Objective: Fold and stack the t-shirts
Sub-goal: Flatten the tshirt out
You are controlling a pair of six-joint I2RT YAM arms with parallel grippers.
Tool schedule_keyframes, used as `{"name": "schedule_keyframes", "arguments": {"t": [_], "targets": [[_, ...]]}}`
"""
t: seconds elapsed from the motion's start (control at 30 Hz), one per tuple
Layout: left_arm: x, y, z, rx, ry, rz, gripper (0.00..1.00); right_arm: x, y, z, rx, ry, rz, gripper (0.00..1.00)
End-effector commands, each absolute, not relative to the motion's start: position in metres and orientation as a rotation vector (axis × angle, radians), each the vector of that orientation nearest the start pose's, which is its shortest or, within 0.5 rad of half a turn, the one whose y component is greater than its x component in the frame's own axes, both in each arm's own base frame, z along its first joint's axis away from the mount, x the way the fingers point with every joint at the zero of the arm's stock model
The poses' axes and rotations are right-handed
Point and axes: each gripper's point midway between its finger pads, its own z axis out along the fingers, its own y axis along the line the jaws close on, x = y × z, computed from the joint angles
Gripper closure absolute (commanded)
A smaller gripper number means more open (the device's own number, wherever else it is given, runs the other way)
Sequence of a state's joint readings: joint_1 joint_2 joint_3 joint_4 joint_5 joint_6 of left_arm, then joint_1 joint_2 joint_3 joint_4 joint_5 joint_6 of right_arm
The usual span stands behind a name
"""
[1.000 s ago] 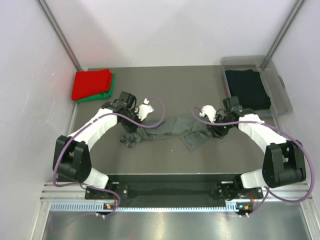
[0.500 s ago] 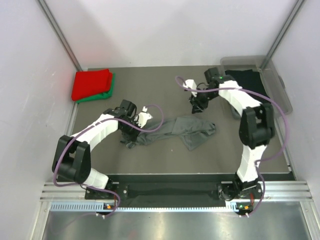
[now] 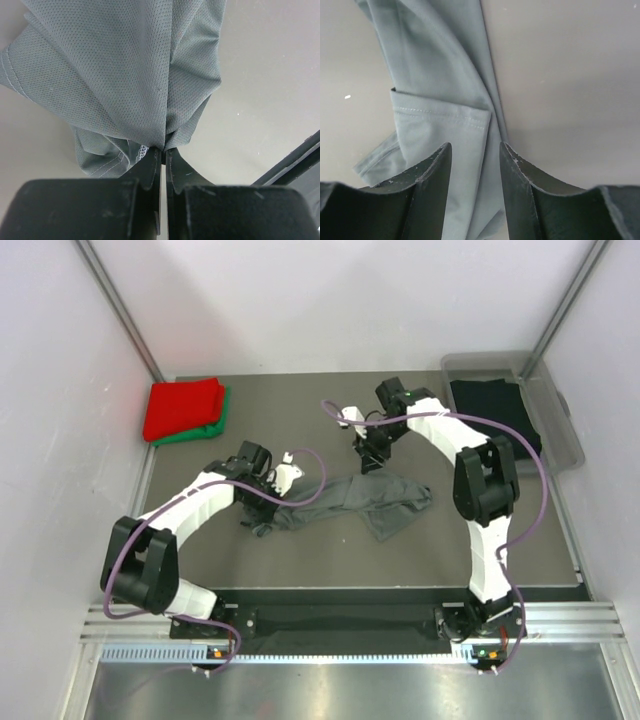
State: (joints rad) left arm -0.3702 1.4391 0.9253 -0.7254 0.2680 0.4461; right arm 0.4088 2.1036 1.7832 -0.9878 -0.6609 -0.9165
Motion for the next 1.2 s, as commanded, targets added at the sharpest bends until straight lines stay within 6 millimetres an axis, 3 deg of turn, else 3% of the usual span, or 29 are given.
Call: {"name": "schedule_keyframes", "arguments": {"t": [0.0,0.37,0.93,1.17], "targets": [[0.249,-0.131,0.071,1.141,2.465,-0.358,0.99,0.377,0.27,0.091,-1.723,1.941,0.822,0.57],[0.248,-0.129,0.073,1.134,2.449,-0.348,0.99,0.386,0.284,0.074,-1.724,1.98,0.838,0.59],[0.248,-0.127,0.071,1.131,2.448,-0.333,0.99,0.38,0.282,0.056,-1.749,2.037,0.861,0.62],[0.248,-0.127,0.069,1.132,2.453,-0.332,0.99,0.379,0.282,0.057,-1.754,2.032,0.863,0.71]]}}
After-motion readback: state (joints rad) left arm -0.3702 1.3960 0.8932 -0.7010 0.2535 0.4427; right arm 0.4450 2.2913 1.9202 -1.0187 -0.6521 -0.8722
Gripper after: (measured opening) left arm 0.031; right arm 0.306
